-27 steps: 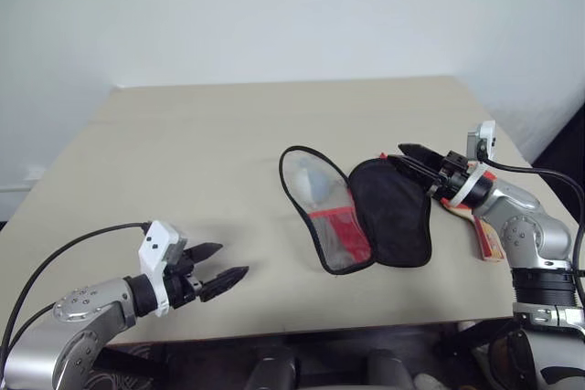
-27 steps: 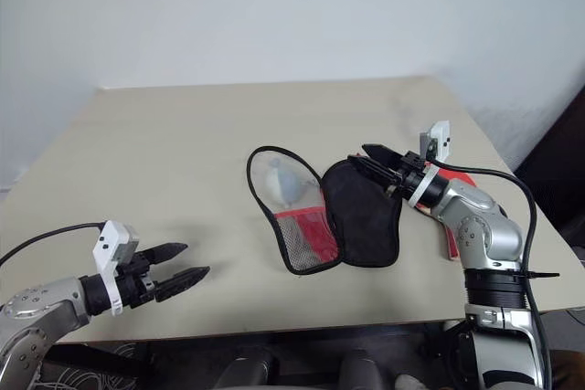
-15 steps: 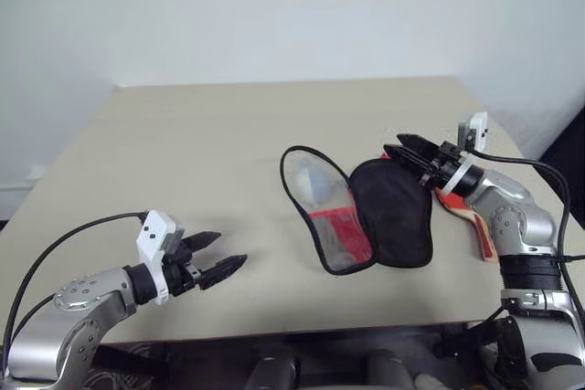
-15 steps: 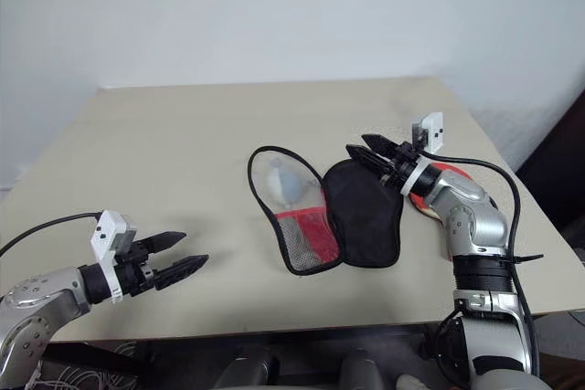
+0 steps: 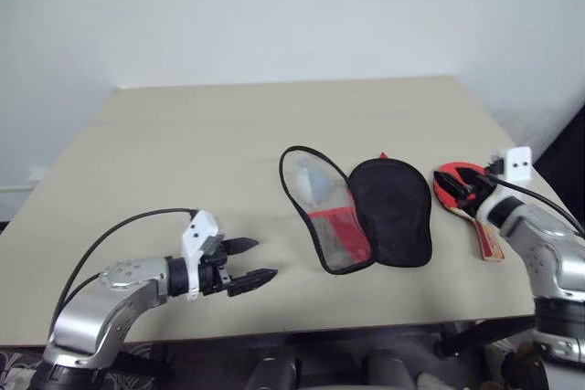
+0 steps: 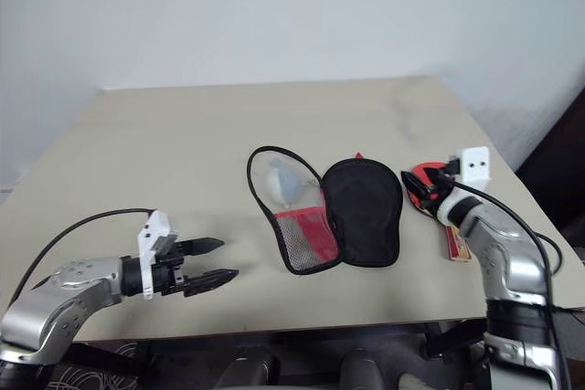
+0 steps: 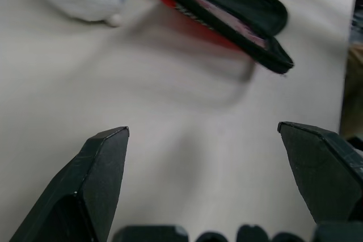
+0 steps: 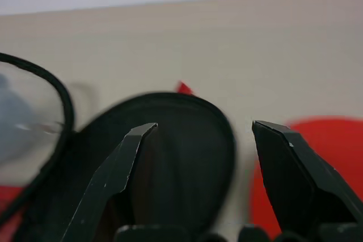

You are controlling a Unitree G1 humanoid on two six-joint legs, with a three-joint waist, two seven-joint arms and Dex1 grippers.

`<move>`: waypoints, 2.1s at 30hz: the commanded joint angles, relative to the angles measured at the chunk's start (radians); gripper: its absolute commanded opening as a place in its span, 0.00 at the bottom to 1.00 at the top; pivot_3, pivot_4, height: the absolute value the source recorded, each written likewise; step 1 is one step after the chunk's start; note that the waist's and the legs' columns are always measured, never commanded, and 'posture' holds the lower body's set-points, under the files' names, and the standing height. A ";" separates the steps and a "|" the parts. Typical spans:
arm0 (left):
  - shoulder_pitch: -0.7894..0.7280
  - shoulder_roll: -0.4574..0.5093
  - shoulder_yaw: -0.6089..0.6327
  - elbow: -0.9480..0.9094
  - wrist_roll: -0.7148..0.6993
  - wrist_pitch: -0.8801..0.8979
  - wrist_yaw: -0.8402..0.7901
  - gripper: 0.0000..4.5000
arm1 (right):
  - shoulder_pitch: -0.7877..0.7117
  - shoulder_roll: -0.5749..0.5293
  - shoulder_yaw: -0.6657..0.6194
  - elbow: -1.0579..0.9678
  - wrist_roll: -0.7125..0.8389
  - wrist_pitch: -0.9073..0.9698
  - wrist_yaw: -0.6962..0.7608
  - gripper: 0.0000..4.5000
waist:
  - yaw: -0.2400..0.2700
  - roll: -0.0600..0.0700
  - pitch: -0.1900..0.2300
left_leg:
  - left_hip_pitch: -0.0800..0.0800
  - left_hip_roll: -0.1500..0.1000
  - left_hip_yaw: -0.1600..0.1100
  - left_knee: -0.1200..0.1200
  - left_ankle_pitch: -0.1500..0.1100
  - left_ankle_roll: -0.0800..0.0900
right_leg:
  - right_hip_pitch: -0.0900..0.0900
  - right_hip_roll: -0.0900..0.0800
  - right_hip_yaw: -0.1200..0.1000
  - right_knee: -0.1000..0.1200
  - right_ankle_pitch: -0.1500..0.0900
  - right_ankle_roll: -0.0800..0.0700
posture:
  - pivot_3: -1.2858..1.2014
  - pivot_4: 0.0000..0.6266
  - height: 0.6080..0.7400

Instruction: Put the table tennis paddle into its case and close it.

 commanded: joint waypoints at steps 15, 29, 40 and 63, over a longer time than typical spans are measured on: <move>-0.238 -0.054 -0.164 0.060 0.017 0.055 -0.058 1.00 | 0.194 -0.093 -0.090 -0.141 -0.011 0.277 -0.105 0.64 | -0.002 0.000 0.000 | 0.000 0.000 0.001 0.001 0.000 0.000 | 0.001 0.000 0.000 -0.001 0.000 0.000 | 0.52 0.00 1.00; -0.201 -0.057 -0.165 0.092 0.054 -0.003 -0.088 1.00 | 0.068 -0.085 0.039 0.083 -0.118 0.284 -0.129 0.64 | -0.001 -0.005 -0.001 | 0.000 0.000 0.001 0.001 0.000 0.000 | 0.002 0.000 0.000 -0.001 0.000 0.001 | 0.52 0.00 1.00; -0.205 -0.072 -0.189 0.200 0.117 -0.105 -0.147 1.00 | -0.004 -0.019 -0.073 0.130 -0.133 0.292 -0.284 0.25 | -0.001 -0.013 -0.007 | 0.001 0.000 0.001 0.003 0.001 0.001 | 0.004 0.000 0.000 -0.004 0.002 0.003 | 0.52 0.00 1.00; -0.265 -0.131 -0.221 0.351 0.203 -0.207 -0.226 1.00 | -0.039 0.334 0.126 -0.351 -0.086 0.533 -0.423 0.25 | -0.015 0.002 -0.006 | -0.002 0.005 0.000 -0.001 0.001 0.002 | -0.002 0.008 0.005 -0.004 0.005 0.002 | 0.52 0.00 1.00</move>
